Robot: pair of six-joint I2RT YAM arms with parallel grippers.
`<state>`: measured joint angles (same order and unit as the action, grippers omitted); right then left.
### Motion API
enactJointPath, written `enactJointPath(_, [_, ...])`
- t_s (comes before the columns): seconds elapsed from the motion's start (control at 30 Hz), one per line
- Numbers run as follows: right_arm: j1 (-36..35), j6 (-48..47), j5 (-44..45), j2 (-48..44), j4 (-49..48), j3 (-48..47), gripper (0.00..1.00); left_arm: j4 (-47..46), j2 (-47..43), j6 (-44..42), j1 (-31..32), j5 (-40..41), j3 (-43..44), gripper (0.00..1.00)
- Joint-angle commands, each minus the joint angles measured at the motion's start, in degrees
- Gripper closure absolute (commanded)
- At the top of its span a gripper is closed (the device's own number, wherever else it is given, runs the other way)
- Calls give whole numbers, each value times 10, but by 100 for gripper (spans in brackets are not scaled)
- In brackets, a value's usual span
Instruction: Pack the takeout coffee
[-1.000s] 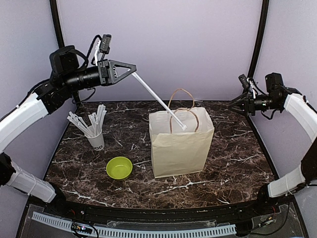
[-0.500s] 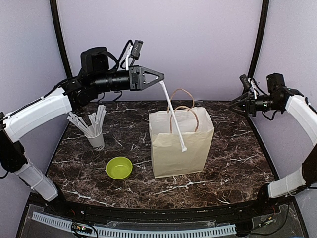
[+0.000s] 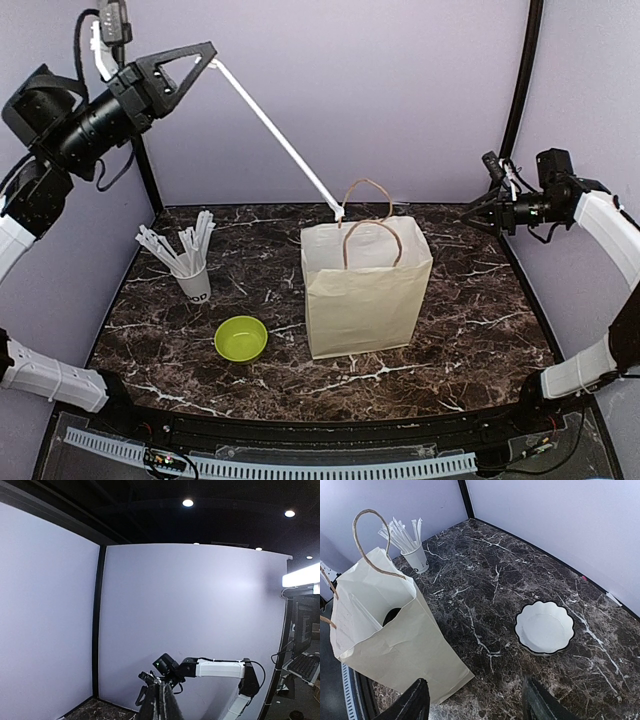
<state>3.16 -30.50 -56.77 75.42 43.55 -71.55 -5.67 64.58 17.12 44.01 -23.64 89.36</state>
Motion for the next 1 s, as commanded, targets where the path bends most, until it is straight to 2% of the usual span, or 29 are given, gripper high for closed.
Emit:
enactJointPath(0.0, [1,7,1,-13,-10,-3,37,-70,88,22,0,17,-66,100])
enactJointPath(0.23, [1,7,5,-25,-15,9,37,-132,157,52,1,5,-79,100])
enactJointPath(0.6, [1,4,1,-13,-13,3,36,-117,140,47,1,-21,-17,100])
enactJointPath(0.8, [1,4,-1,-5,-14,1,36,-103,94,-29,1,52,-7,100])
enactJointPath(0.97, [1,1,-5,3,-8,-7,36,-102,119,-54,0,84,10,100])
